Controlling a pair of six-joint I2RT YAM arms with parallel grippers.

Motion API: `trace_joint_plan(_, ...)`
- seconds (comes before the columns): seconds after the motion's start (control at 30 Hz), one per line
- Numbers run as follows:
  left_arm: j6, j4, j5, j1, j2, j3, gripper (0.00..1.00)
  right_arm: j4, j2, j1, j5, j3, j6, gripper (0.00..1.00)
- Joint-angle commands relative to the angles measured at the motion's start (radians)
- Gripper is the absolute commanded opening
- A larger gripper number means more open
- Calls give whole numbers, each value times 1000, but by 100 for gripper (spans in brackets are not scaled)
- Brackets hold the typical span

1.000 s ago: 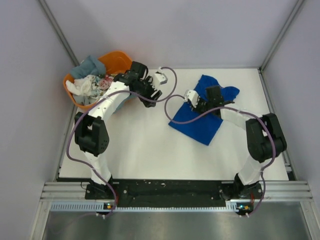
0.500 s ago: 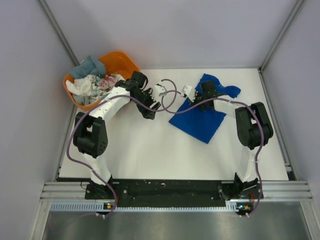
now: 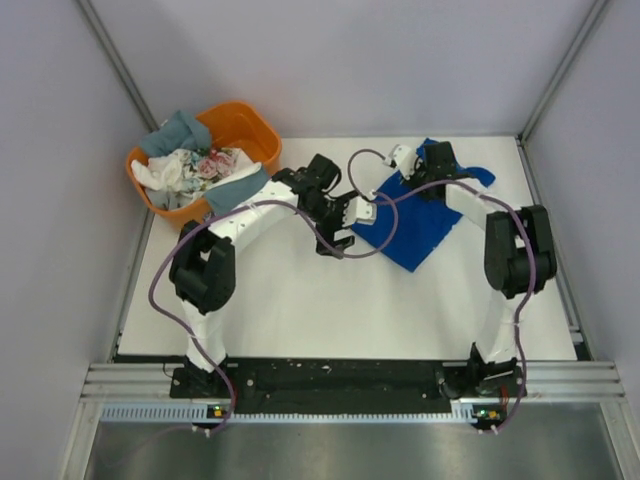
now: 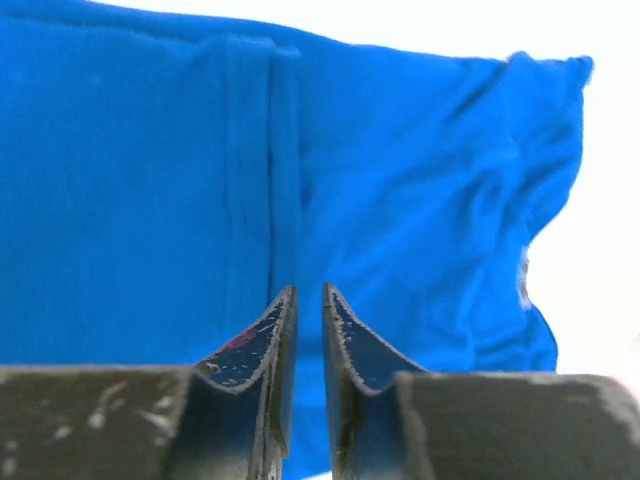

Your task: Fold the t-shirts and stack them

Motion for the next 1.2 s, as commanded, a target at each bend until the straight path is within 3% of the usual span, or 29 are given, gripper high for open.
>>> trace_joint_plan(0.0,229,60,118,4,104,151,99,29,-280,-15,-156,-112,58,23)
trace_joint_plan(0.13,384,112,85,-1,179,205,99,107,-519,-12,-316,-350,60,46)
trace_joint_plan(0.27,528,152,25,-3,236,210,97,101,-710,3,-387,-580,-7,52)
trace_joint_plan(0.4,609,171,-7,-3,284,207,91,9,-819,105,-309,-697,-133,53)
trace_joint_plan(0.57,648,182,-44,-6,311,204,69,-71,-828,192,-280,-751,-124,54)
trace_joint_plan(0.93,708,249,-168,-6,337,146,67,10,-646,250,-152,-774,-91,53)
trace_joint_plan(1.17,713,286,-162,-7,354,152,54,26,-819,244,-126,-828,-104,59)
